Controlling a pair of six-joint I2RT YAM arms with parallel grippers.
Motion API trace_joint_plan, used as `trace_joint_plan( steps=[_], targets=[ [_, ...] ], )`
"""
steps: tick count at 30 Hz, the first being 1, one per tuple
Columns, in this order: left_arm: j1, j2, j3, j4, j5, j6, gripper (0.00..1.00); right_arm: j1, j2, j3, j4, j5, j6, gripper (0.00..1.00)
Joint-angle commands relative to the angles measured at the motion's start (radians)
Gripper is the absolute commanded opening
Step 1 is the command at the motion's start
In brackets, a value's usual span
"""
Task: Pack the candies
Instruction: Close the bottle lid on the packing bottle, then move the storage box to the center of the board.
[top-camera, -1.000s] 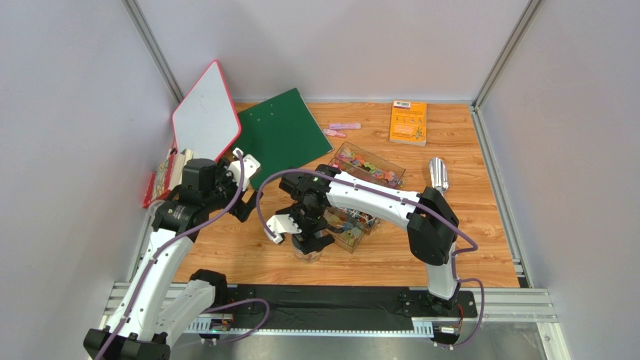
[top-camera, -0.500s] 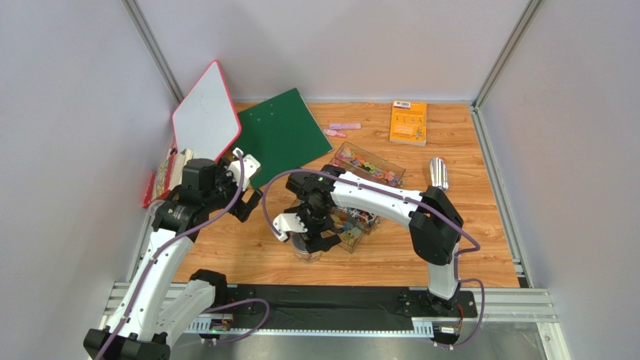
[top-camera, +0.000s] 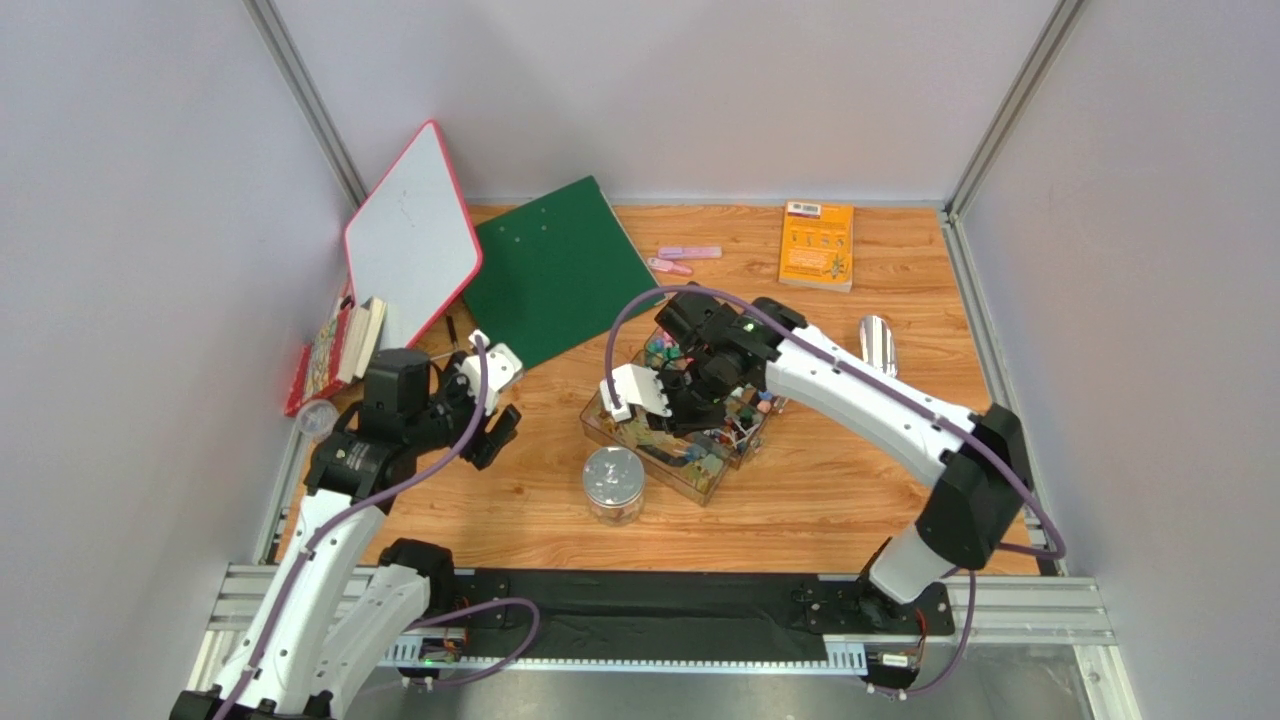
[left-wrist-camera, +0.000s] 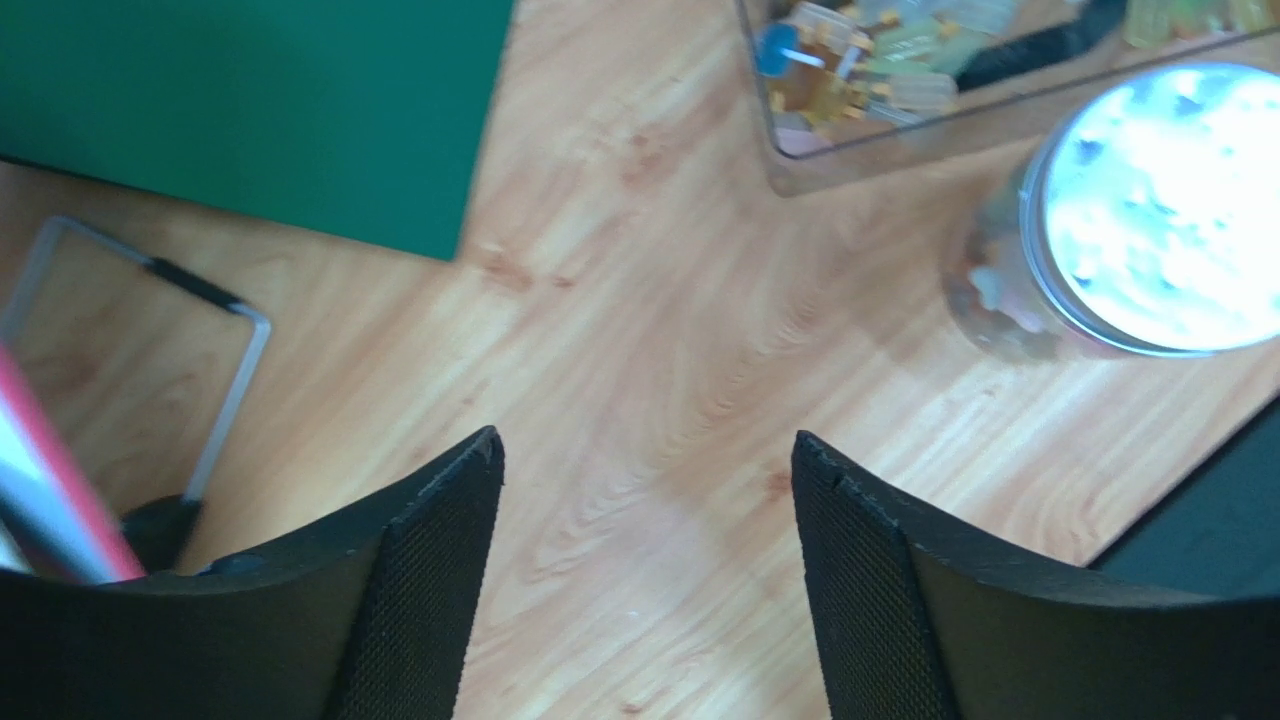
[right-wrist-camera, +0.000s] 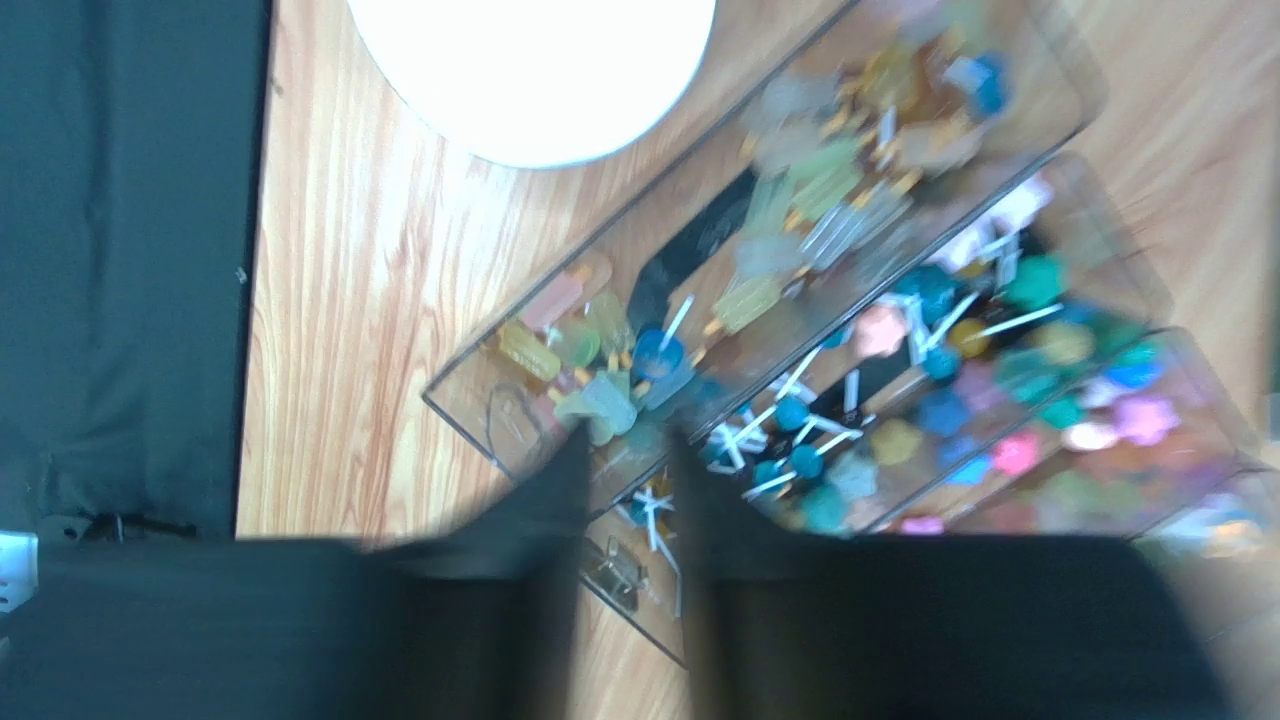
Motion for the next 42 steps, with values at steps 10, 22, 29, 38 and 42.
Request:
trace_joint_plan(
  steps=[10,22,29,38,42],
  targets=[
    [0.005,-0.016,-0.027,0.004,0.073,-0.025,0.79,0.212,0.152,0.112,0.039,-0.125,-0.019,0.00],
    [0.005,-0.045,-0.058,-0.009,0.059,0.002,0.80,0.226,0.176,0.139,0.023,-0.057,-0.027,0.00],
    [0.005,-0.042,-0.053,0.014,0.053,0.030,0.80,0.217,0.191,0.181,0.043,-0.069,-0.059,0.00],
    [0.005,-0.070,-0.069,-0.016,0.059,0.036,0.84,0.229,0.309,0.187,0.052,-0.092,-0.045,0.00],
    [0.005,-0.062,-0.099,-0.023,0.161,0.104,0.87,0.202,0.231,0.140,0.084,-0.072,0.027,0.00]
  ],
)
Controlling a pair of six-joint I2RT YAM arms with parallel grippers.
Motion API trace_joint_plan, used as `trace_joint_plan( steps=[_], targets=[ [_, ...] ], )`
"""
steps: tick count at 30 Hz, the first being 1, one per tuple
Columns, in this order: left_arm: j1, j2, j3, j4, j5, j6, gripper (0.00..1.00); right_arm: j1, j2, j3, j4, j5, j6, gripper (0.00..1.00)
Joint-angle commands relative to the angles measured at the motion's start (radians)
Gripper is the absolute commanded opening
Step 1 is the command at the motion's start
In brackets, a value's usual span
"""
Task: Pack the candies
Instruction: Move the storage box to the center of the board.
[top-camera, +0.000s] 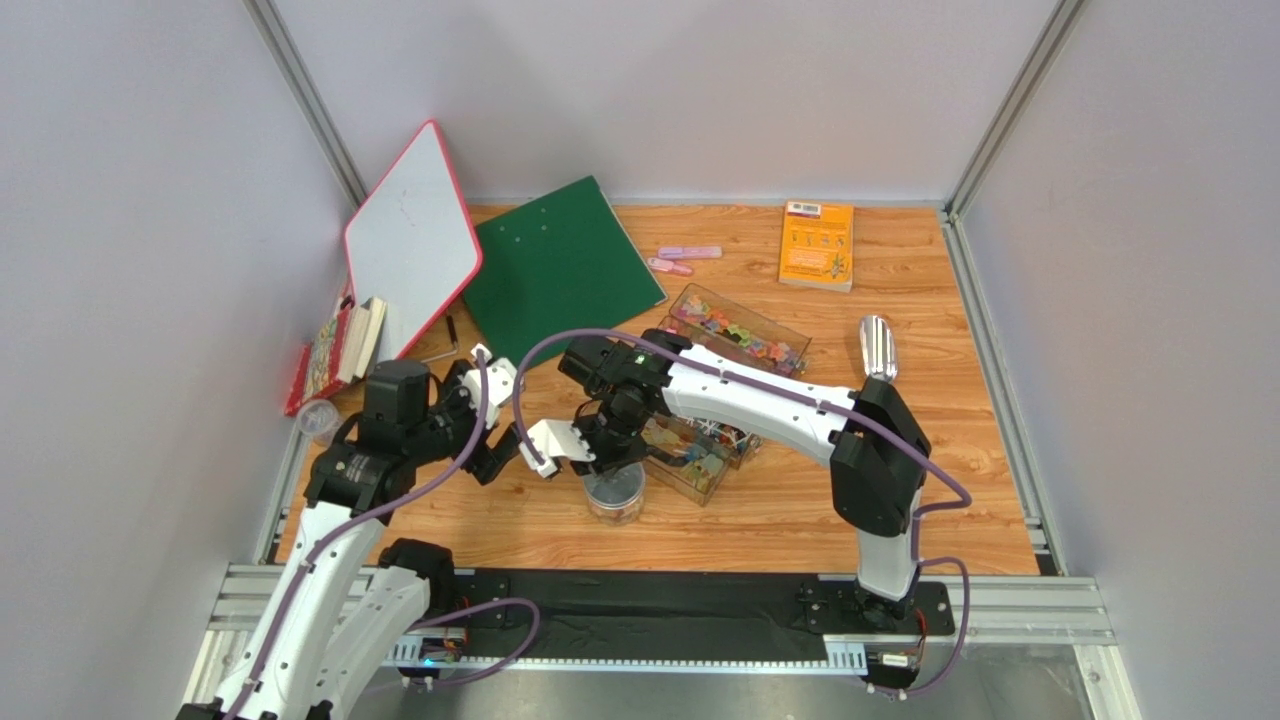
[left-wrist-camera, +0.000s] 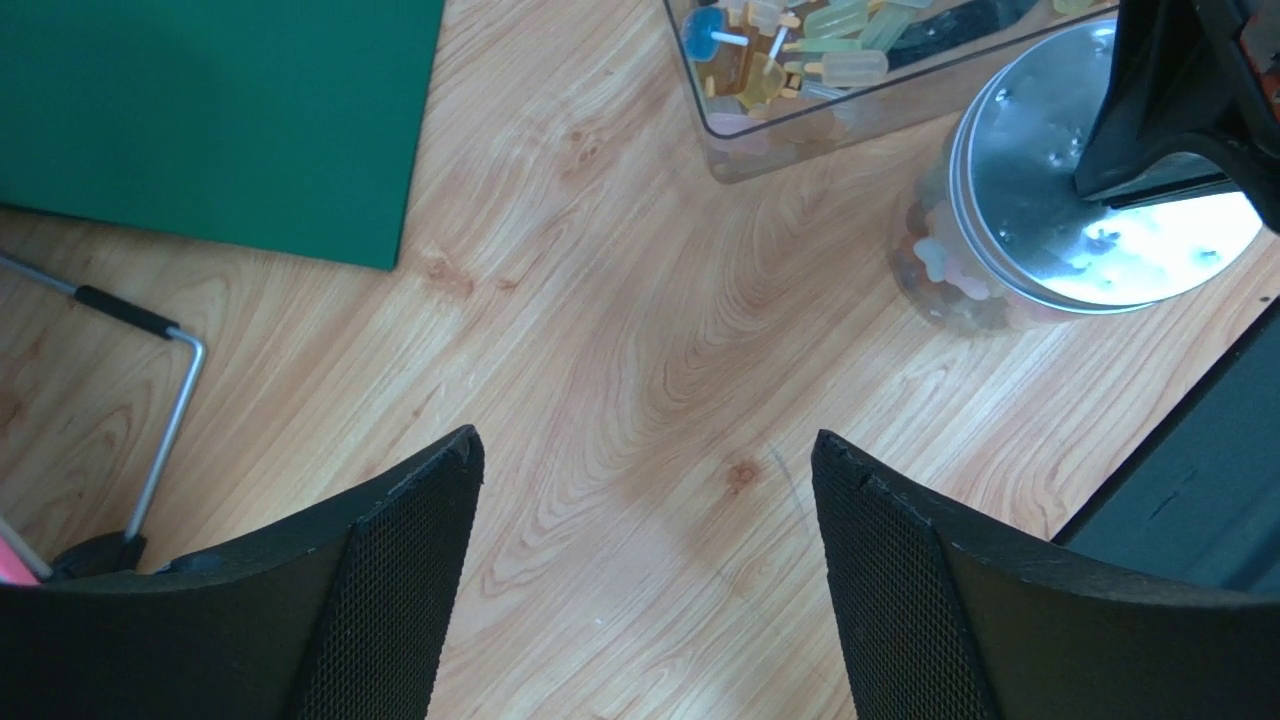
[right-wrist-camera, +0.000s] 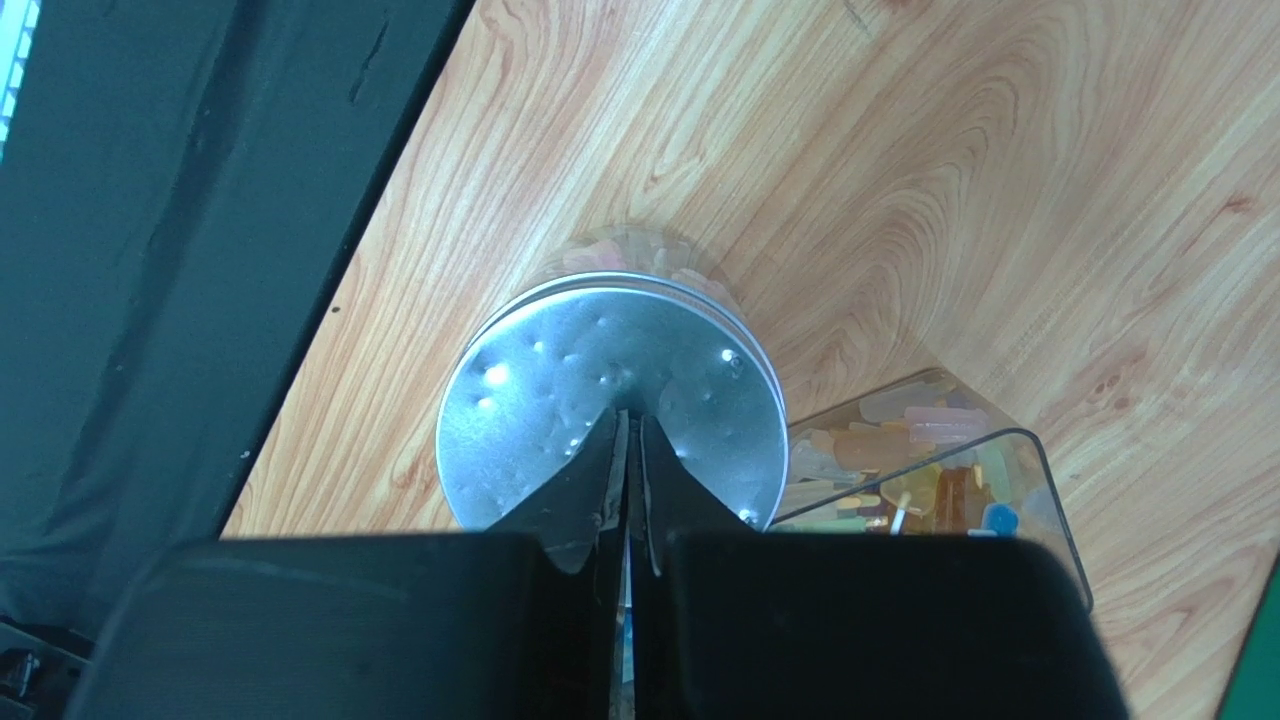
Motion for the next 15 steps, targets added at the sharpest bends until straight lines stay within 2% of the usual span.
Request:
trace_joint_plan(
  steps=[1,3,4,5,6,8,9,12,14,15],
  targets=[
    [0.005,0.004,-0.033,-0.010,0.126,0.119,0.87,-0.034,-0.069,-0.063,0.049,0.024,0.079,0.00],
    [-0.002,0.044,-0.027,-0.029,0.240,0.165,0.86,-0.107,-0.188,-0.103,0.162,0.044,0.145,0.00],
    [-0.007,0.062,-0.018,-0.042,0.277,0.222,0.84,-0.147,-0.233,-0.121,0.216,0.041,0.268,0.00],
    [-0.030,0.097,-0.010,-0.054,0.324,0.247,0.84,-0.192,-0.273,-0.143,0.267,0.026,0.326,0.00],
    [-0.050,0.117,-0.001,-0.068,0.329,0.265,0.81,-0.282,-0.334,-0.160,0.329,0.018,0.384,0.00],
    [-0.129,0.186,0.025,-0.094,0.323,0.331,0.77,-0.351,-0.364,-0.206,0.326,0.024,0.441,0.00],
    [-0.154,0.208,0.039,-0.129,0.322,0.360,0.68,-0.388,-0.372,-0.214,0.256,0.054,0.422,0.00],
    [-0.225,0.256,0.030,-0.132,0.328,0.414,0.59,-0.405,-0.376,-0.293,0.159,0.140,0.363,0.00],
    [-0.281,0.271,0.019,-0.111,0.319,0.426,0.54,-0.404,-0.402,-0.389,0.169,0.164,0.346,0.00],
    [-0.303,0.274,0.011,-0.103,0.314,0.428,0.46,-0.404,-0.416,-0.416,0.175,0.164,0.339,0.00]
  ],
)
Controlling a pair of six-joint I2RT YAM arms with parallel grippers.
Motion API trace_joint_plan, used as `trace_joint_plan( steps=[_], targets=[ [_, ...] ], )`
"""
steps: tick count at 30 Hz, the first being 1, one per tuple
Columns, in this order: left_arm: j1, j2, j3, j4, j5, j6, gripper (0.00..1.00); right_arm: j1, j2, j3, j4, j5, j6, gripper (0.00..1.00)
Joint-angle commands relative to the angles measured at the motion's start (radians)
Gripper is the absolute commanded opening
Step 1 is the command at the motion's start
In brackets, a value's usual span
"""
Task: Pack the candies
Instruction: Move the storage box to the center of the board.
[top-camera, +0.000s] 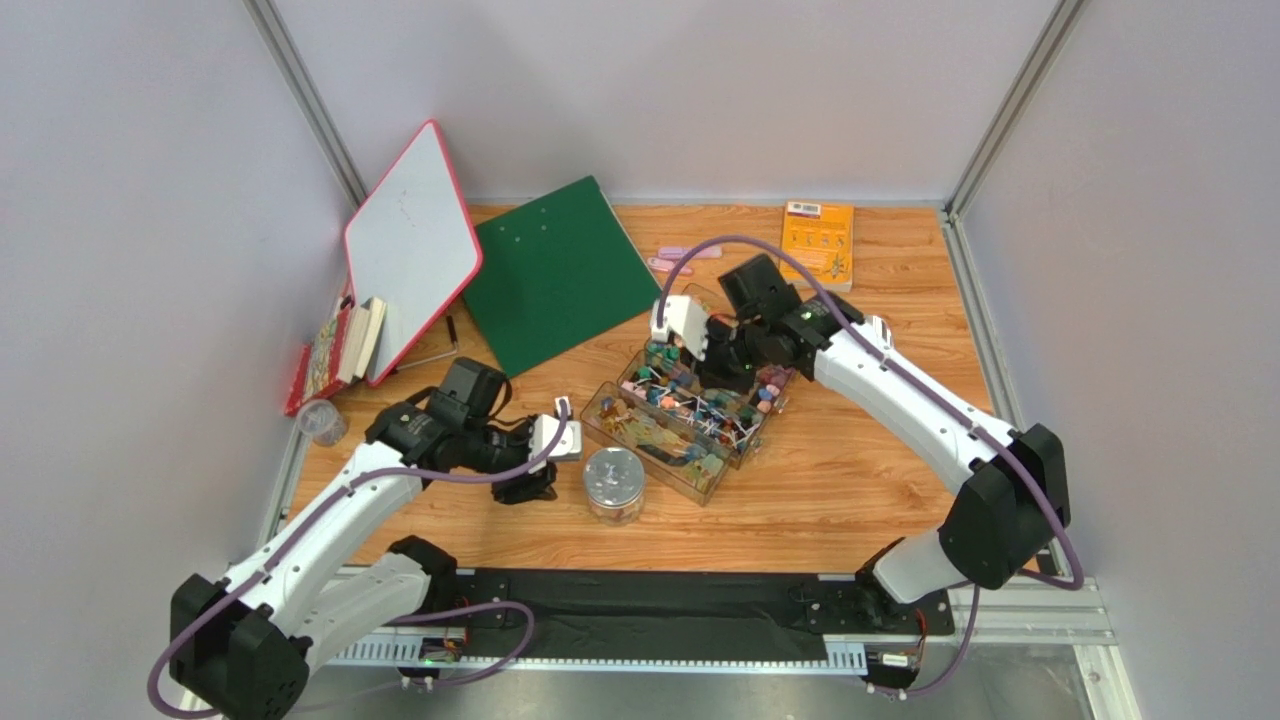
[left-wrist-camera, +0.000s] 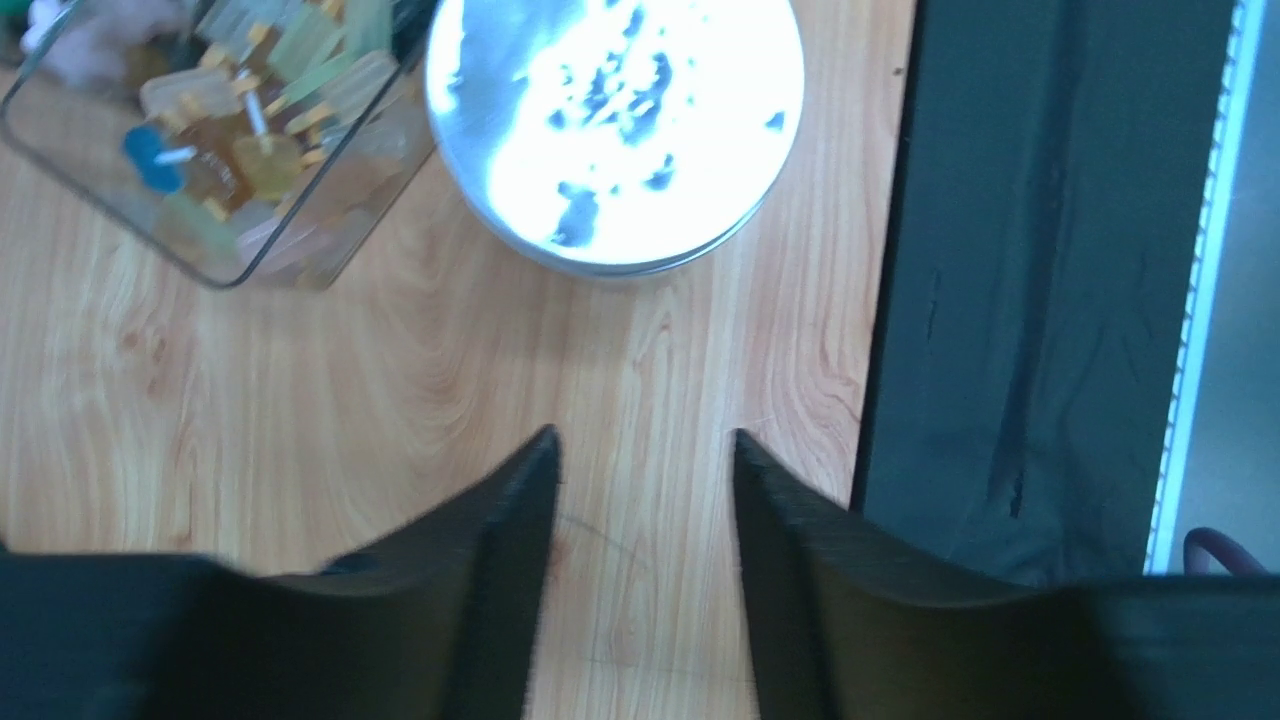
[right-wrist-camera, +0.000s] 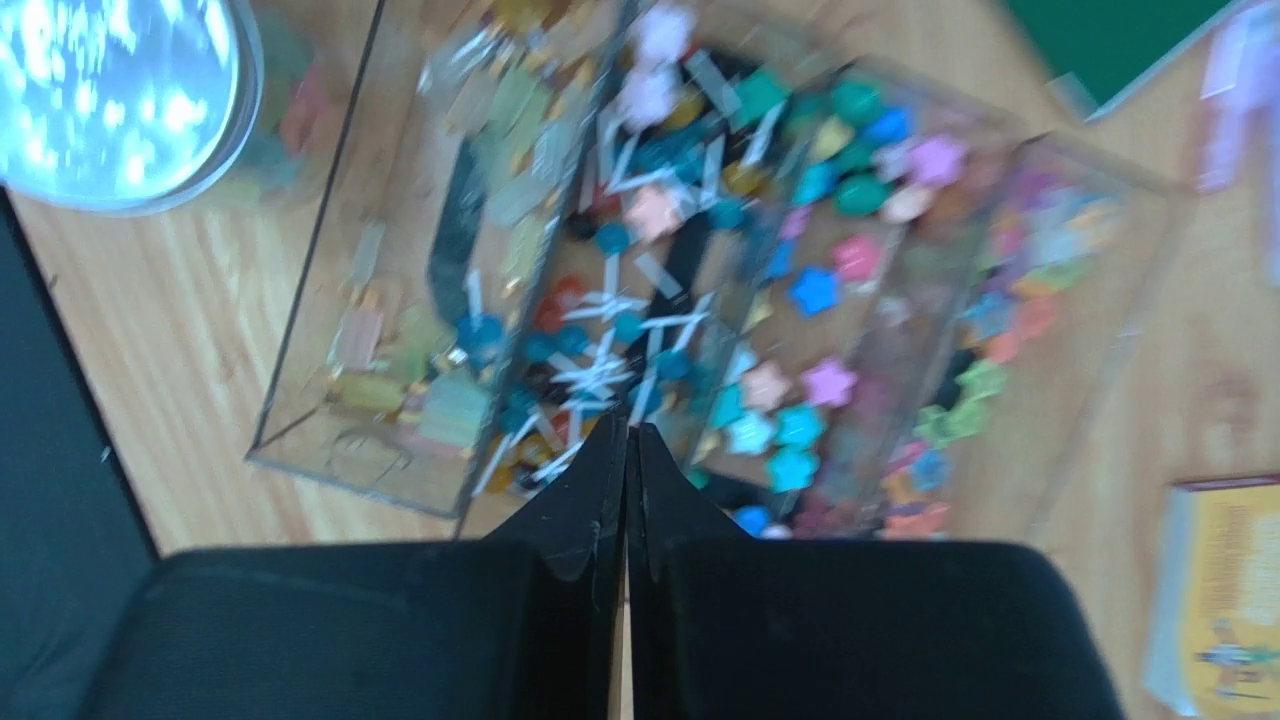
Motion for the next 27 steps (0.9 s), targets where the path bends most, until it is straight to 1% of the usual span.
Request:
trace_joint_plan(
  steps=[1,2,3,6,10,11,16,19,22,27],
  targets=[
    [-0.086,0.019,0.013,0.009,0.051,0.103,0.43,0.040,-0.023,-0.159,-0.040,0.046,0.003,0.00],
    [-0.120,0.025,0.008,0.037,0.037,0.097,0.30,0.042,-0.035,-0.194,-0.042,0.043,-0.015,0.00],
    [-0.135,0.033,0.002,0.058,0.023,0.085,0.29,0.042,-0.037,-0.200,-0.050,0.043,-0.024,0.00],
    [-0.178,0.080,0.000,0.132,0.000,0.052,0.28,0.040,-0.023,-0.208,-0.096,0.037,-0.058,0.00],
    [-0.218,0.183,0.019,0.193,-0.015,0.009,0.26,0.040,0.000,-0.228,-0.129,0.013,-0.081,0.00],
    [-0.229,0.199,0.019,0.218,-0.024,0.006,0.22,0.040,0.004,-0.239,-0.126,0.003,-0.083,0.00],
    [-0.250,0.266,0.007,0.298,-0.050,-0.018,0.21,0.040,0.036,-0.289,-0.094,0.022,-0.072,0.00],
    [-0.270,0.306,0.016,0.356,-0.058,-0.034,0.20,0.037,0.067,-0.315,-0.045,0.074,-0.067,0.00],
    [-0.287,0.360,0.051,0.402,-0.066,-0.058,0.20,0.010,0.108,-0.323,-0.013,0.111,-0.066,0.00],
    [-0.304,0.435,0.105,0.471,-0.078,-0.101,0.21,-0.084,0.168,-0.296,0.029,0.150,-0.069,0.00]
  ],
)
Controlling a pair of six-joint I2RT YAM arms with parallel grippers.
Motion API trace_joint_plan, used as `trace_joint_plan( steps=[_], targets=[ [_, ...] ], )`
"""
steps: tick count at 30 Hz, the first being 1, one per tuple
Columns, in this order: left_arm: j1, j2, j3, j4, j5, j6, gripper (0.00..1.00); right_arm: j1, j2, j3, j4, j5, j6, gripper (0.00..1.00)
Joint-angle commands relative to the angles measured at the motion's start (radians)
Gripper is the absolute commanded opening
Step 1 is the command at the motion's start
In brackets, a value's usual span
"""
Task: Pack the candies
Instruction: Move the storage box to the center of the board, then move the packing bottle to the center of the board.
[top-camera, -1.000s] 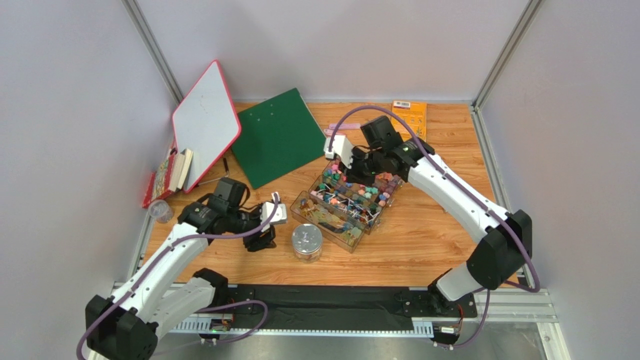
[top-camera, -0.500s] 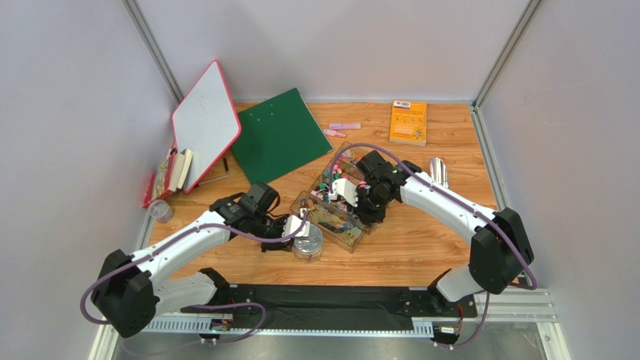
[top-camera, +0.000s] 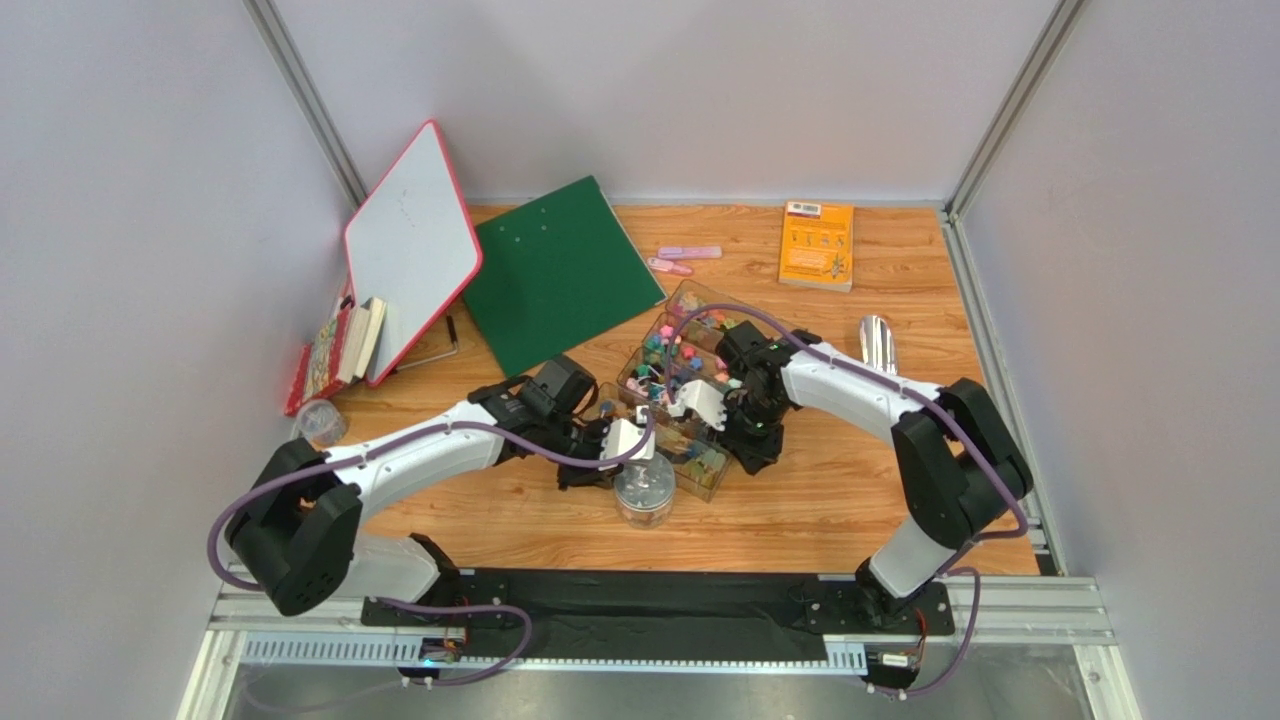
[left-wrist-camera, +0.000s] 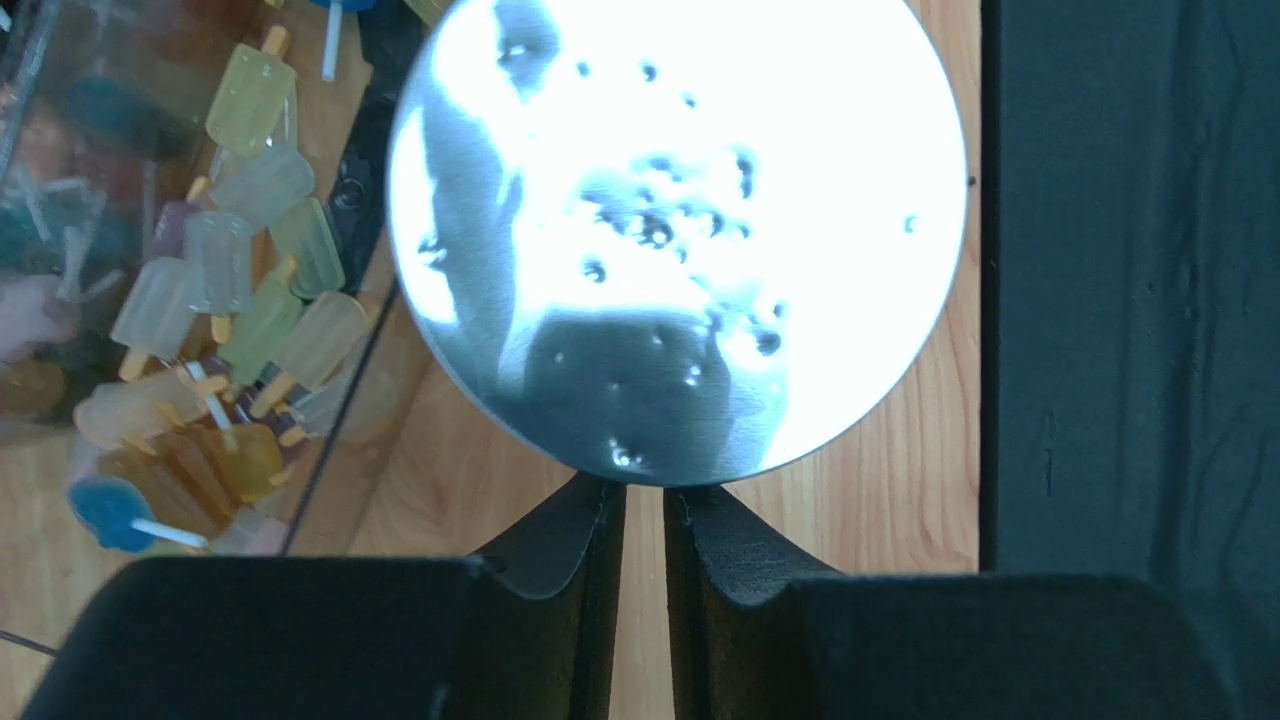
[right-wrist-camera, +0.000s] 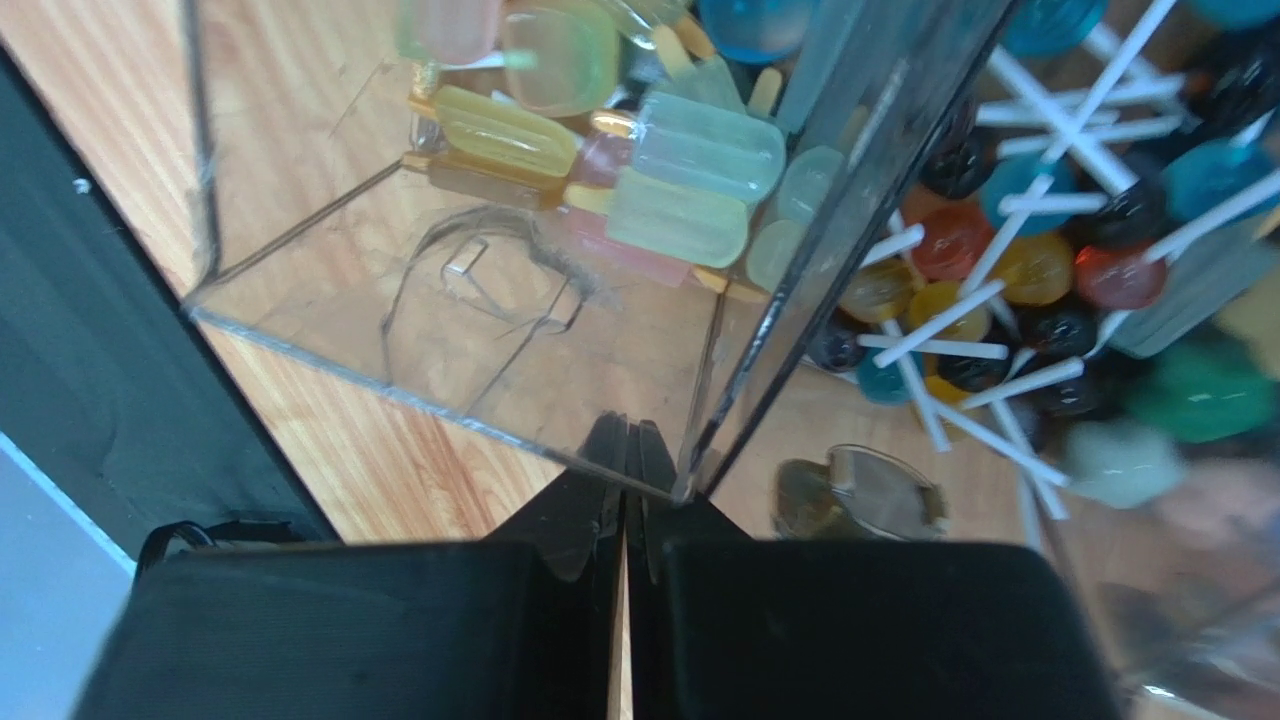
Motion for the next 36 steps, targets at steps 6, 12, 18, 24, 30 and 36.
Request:
trace_joint_plan(
  steps=[6,12,18,24,30,36],
  targets=[
    [-0.020,0.125,0.149,0.216,-0.008,-0.129,0.21,-0.178,0.120,0.146,0.151,0.102,-0.031,0.00],
    [-0.021,0.199,0.232,0.227,-0.017,-0.132,0.22,-0.236,0.200,0.256,0.153,0.101,-0.051,0.00],
    [-0.018,0.056,0.228,0.091,-0.184,-0.233,0.48,-0.314,0.058,0.189,0.084,0.032,-0.046,0.00],
    [-0.050,-0.273,-0.053,0.346,-0.253,-0.434,0.78,-0.352,-0.247,-0.018,0.082,-0.145,-0.092,0.38],
    [-0.089,-0.258,-0.110,0.270,-0.178,-0.496,0.82,-0.357,-0.398,-0.130,0.073,-0.310,-0.075,1.00],
    [-0.136,-0.180,-0.135,0.335,-0.210,-0.505,0.84,-0.360,-0.502,-0.184,-0.001,-0.344,-0.158,1.00]
  ],
)
